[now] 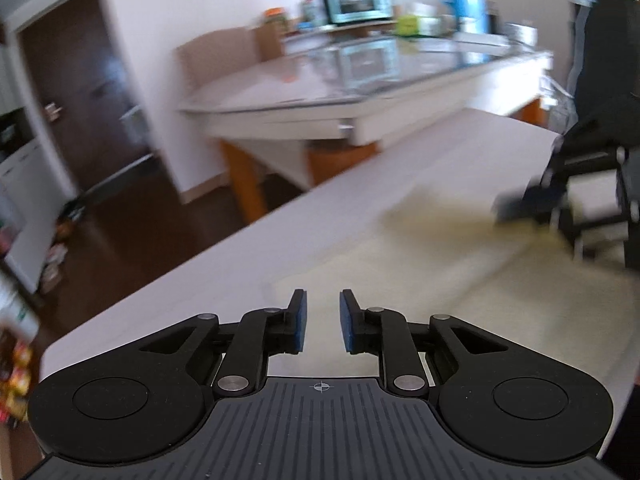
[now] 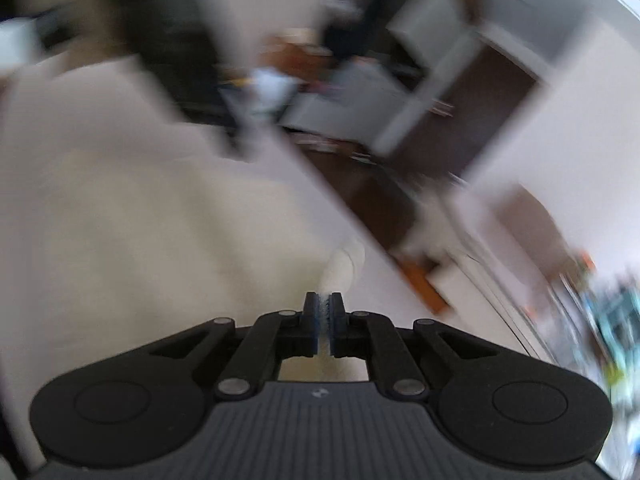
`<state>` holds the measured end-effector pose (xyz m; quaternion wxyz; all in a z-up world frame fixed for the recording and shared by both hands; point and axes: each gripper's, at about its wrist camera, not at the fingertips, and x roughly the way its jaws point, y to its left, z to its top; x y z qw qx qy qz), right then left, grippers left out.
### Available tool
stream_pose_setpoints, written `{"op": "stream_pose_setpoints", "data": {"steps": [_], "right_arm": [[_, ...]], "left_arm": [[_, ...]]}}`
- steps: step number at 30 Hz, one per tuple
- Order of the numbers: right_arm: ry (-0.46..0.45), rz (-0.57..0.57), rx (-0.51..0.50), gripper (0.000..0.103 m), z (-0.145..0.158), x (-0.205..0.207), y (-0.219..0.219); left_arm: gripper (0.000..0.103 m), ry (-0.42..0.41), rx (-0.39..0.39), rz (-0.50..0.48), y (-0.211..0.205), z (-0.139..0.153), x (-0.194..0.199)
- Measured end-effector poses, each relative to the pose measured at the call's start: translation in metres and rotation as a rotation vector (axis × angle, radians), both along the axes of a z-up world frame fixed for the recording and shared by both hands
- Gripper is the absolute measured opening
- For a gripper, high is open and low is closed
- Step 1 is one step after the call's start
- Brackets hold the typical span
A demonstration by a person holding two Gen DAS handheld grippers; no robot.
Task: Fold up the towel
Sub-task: 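Lay the towel flat on the table and open both grippers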
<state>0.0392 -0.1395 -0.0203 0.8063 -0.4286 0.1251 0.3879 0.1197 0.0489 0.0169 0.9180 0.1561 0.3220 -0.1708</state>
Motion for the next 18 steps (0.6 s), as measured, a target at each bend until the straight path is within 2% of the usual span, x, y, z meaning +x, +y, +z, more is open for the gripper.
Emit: {"op": "stream_pose_setpoints", "data": {"steps": [1, 2, 5, 8, 10, 13, 18], "right_arm": [[-0.013, 0.049, -0.037, 0.013, -0.006, -0.011, 0.003], [0.014, 0.078, -0.067, 0.015, -0.01, -0.019, 0.006], [0.097, 0.062, -0.004, 0.018, -0.005, -0.02, 0.0], [0.248, -0.023, 0.202, 0.03, 0.017, -0.003, -0.02], [0.315, -0.11, 0.302, 0.031, 0.027, 0.016, -0.032], [0.379, -0.213, 0.364, 0.031, 0.034, 0.044, -0.039], [0.454, -0.255, 0.339, 0.03, 0.027, 0.076, -0.027]], "left_arm": [[0.021, 0.01, -0.007, -0.018, -0.005, -0.003, 0.002], [0.021, 0.018, -0.008, -0.028, -0.009, -0.006, 0.003], [0.021, 0.04, -0.002, -0.054, -0.02, -0.018, 0.007], [0.02, 0.053, 0.012, -0.07, -0.026, -0.027, 0.007], [0.02, 0.06, 0.015, -0.074, -0.027, -0.032, 0.005], [0.02, 0.065, 0.02, -0.074, -0.026, -0.035, 0.006], [0.019, 0.061, 0.027, -0.078, -0.024, -0.033, 0.0]]}}
